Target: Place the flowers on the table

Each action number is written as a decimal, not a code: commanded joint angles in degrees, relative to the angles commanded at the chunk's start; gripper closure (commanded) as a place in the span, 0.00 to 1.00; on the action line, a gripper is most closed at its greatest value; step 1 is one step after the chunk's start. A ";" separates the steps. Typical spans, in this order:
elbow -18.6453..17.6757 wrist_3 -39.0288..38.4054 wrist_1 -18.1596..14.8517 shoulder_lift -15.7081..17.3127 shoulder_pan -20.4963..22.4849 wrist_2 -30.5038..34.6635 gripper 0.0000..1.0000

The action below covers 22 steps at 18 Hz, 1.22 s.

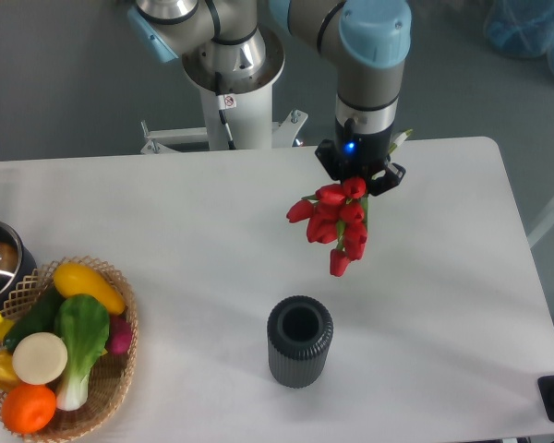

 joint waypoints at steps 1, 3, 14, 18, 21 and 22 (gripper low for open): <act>-0.44 0.00 0.17 -0.61 -0.26 0.00 0.88; -0.62 0.00 0.35 -2.63 -1.40 0.09 0.85; -0.18 -5.45 8.61 -9.76 -5.54 1.58 0.46; -0.27 -5.45 8.79 -9.32 -5.54 1.67 0.00; -0.27 -5.10 9.58 -6.61 -5.54 3.42 0.00; -0.36 -5.10 9.49 -5.90 -5.45 4.04 0.00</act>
